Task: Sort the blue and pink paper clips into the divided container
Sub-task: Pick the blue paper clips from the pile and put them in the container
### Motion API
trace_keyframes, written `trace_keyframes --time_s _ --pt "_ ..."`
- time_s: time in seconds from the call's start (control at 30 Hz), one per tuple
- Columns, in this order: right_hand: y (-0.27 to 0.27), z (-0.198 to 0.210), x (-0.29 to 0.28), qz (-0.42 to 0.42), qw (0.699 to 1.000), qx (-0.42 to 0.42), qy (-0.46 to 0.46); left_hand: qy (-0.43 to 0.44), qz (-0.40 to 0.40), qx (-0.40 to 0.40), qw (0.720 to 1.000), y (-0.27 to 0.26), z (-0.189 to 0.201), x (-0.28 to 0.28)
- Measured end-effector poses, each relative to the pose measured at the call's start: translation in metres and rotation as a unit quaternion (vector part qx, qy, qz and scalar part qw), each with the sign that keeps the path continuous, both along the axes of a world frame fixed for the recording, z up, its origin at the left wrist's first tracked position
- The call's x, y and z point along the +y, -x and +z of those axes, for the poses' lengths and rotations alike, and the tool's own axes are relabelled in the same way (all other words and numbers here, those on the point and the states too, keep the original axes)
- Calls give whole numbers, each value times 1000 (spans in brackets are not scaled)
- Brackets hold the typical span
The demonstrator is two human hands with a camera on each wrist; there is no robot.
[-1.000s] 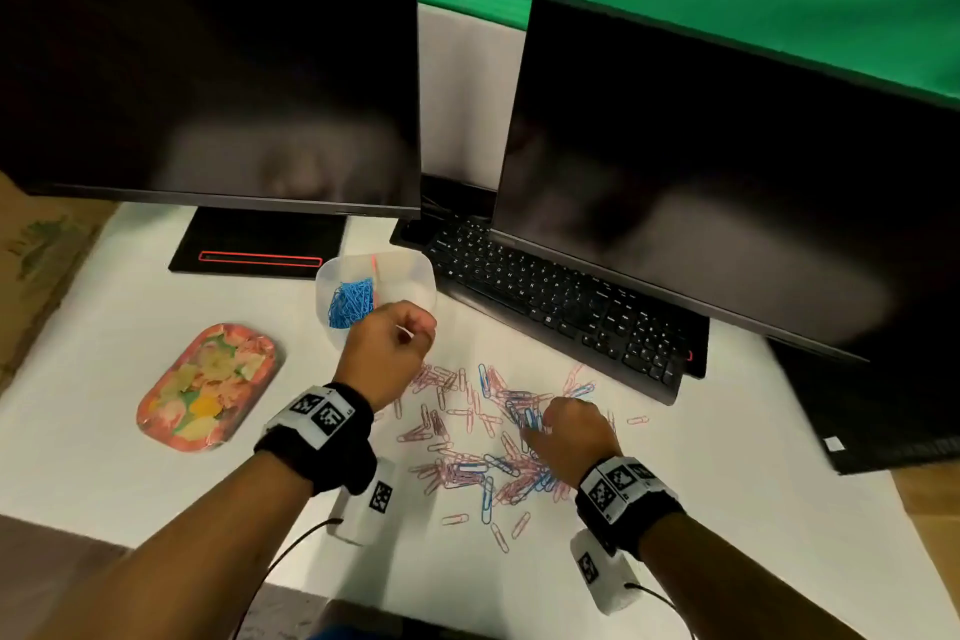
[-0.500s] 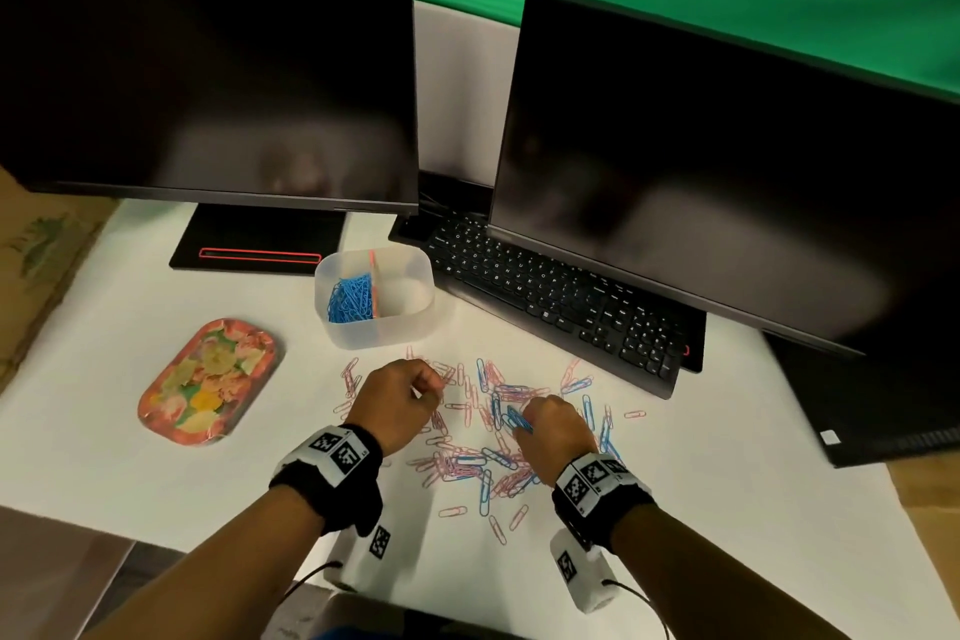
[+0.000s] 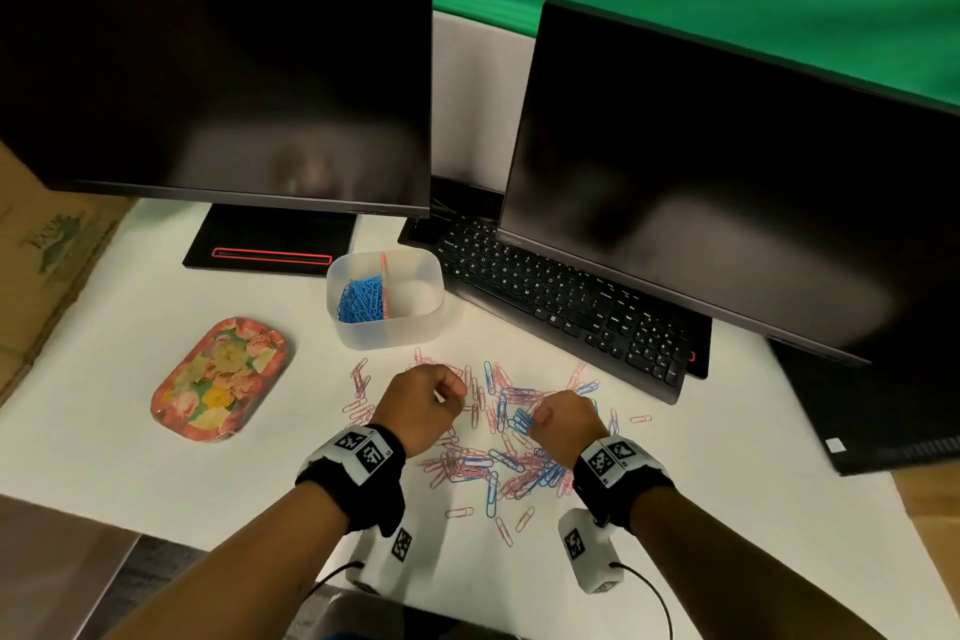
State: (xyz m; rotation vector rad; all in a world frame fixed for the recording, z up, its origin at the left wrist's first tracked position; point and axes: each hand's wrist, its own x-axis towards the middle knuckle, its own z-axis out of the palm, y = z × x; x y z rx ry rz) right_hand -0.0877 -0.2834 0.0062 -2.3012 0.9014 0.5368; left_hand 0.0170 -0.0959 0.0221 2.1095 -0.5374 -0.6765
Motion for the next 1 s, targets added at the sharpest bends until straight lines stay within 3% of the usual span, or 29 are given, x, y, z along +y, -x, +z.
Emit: trace_keyframes --time_s 0.17,0.37,0.6,0.83,1.0 --pt "7 16 -9 -56 991 -89 -83 18 -13 28 999 3 3 -17" --pt "3 37 -7 -89 949 -149 -262 64 -18 106 992 7 10 -44" --pt "-1 52 -5 -95 924 -193 -317 130 21 193 972 6 21 -48" --pt "-6 52 2 -152 904 -207 -341 219 138 350 900 3 21 -41" --pt "-11 57 10 -179 889 -222 -359 209 136 335 908 4 19 -41"
